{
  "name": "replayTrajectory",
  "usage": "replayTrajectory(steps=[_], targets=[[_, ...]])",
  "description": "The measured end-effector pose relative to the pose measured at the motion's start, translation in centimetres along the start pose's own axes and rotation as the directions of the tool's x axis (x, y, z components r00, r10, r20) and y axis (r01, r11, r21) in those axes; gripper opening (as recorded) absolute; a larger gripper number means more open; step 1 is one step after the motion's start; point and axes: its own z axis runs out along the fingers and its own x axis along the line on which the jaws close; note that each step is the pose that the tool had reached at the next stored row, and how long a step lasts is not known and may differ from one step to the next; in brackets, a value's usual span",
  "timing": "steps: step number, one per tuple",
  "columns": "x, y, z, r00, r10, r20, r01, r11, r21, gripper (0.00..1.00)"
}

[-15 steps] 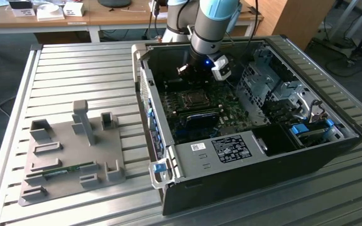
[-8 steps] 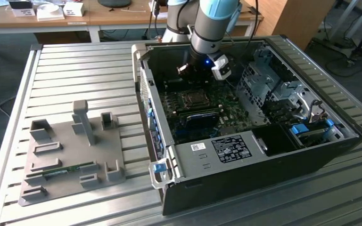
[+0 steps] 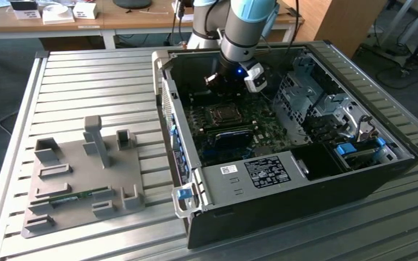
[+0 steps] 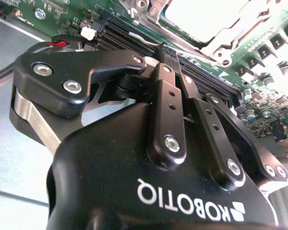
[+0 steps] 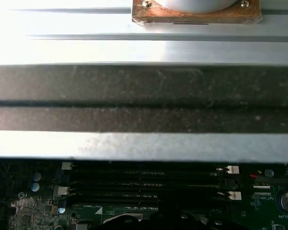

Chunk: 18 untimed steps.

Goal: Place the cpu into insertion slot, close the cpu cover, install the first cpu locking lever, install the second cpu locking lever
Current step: 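Install the first cpu locking lever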

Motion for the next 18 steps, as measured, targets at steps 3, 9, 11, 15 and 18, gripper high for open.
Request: replayTrajectory(steps=[3,9,11,15,18], targets=[[-0.04,0.00,0.00,0.9999,0.014,0.0032,-0.014,0.9999,0.0007,0.11],[-0.03,0.00,0.00,0.9998,0.020,0.0044,-0.020,0.9998,0.0009,0.11],[-0.03,-0.01,0.00,0.9997,0.024,0.0053,-0.024,0.9997,0.0016,0.11],[-0.04,-0.01,0.02,0.9993,0.036,0.0080,-0.036,0.9994,0.0023,0.11],[0.06,-0.01,0.03,0.9993,0.037,0.0086,-0.037,0.9993,0.0022,0.11]])
